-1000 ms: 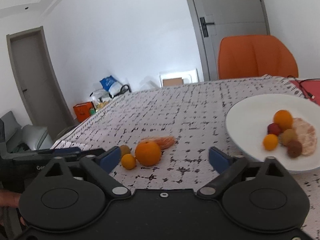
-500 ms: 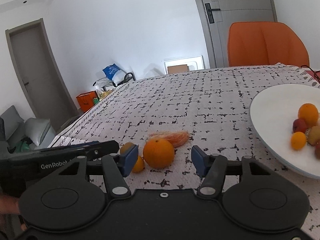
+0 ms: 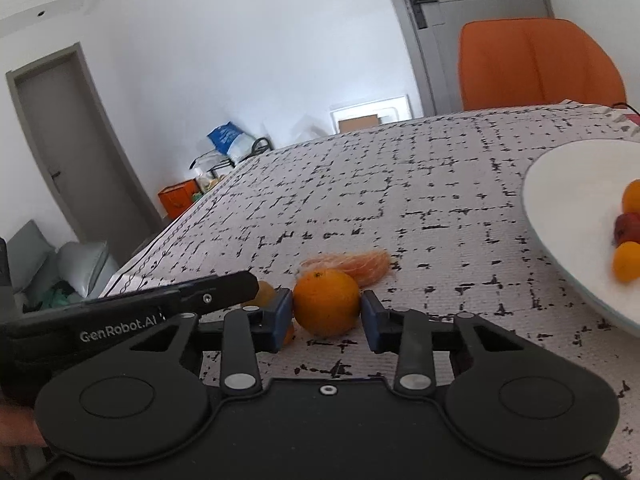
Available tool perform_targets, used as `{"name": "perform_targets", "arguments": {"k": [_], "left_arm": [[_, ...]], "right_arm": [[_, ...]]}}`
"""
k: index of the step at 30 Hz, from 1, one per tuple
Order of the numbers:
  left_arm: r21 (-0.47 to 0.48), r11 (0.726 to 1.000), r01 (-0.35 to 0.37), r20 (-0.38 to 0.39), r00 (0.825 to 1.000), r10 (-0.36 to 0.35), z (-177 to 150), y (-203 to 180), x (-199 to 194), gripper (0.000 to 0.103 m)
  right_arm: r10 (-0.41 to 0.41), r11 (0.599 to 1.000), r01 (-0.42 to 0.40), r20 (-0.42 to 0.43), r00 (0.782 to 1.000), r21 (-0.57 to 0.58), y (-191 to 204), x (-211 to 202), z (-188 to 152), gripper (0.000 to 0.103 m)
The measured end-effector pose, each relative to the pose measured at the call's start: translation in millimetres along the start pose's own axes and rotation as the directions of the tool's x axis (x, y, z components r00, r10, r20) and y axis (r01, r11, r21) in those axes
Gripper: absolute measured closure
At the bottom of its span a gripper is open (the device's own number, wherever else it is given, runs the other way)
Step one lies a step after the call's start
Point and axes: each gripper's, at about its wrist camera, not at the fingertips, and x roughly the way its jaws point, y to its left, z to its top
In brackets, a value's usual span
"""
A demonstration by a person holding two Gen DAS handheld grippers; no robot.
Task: Organize fruits
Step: 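Grasp the large orange with the right tool while the left tool grasps the brown round fruit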
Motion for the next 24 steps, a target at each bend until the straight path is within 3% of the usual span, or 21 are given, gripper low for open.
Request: {"name": "perform_targets", "arguments": {"k": [6,9,11,13,14,15,20,23,24], "left_arm": [[0.002,1.0,-0.016,-0.025,1.0,0.017,-2.8,-1.4,8.7,0.068],[0.013,1.0,-0.011,-0.038,0.999,0.011,-3.4,-2.6,11.7,0.081],[0.026,0.999,-0.022,-0.042,0.999,0.023,-3.1,-4.6,11.1,0.081],[0.036,0.999,-0.024,-0.027,0.999,0.025,-2.7,-7.1,7.0,0.081],[0.038,0.999,-0.021,-0.021,1.0,0.022,-2.3,-8.4,4.8,0.081],[0.039,0.999,-0.02,-0.014,1.0,0.02,-1.8,-9.7,2.5,0.081],[0.04,0.999,-0.021,0.005,1.0,0.021,1.4,-13.5,-5.3,0.081],[0.033,0.999,-0.031,0.006,1.0,0.031,1.4,-12.6,-7.3,0.081],[0.032,0.999,-0.034,0.007,0.999,0.034,1.2,-12.4,-8.4,0.081]], "right_arm": [[-0.014,0.999,0.012,0.038,0.999,0.045,-10.1,-14.4,1.9,0.069],[-0.022,0.998,0.018,0.055,0.998,0.065,-15.6,-20.4,2.3,0.071],[-0.029,0.997,0.024,0.061,0.998,0.078,-18.9,-23.1,2.6,0.072],[-0.032,0.996,0.025,0.071,0.997,0.088,-21.6,-27.0,2.8,0.08],[-0.034,0.996,0.027,0.078,0.996,0.09,-22.6,-28.8,3.2,0.097],[-0.029,0.995,0.021,0.084,0.996,0.098,-24.5,-31.2,3.8,0.098],[-0.04,0.994,0.031,0.083,0.996,0.101,-26.9,-36.1,4.5,0.097],[-0.039,0.994,0.03,0.087,0.995,0.101,-26.2,-36.6,0.8,0.087],[-0.04,0.994,0.032,0.081,0.996,0.106,-27.4,-36.2,-0.4,0.079]]}}
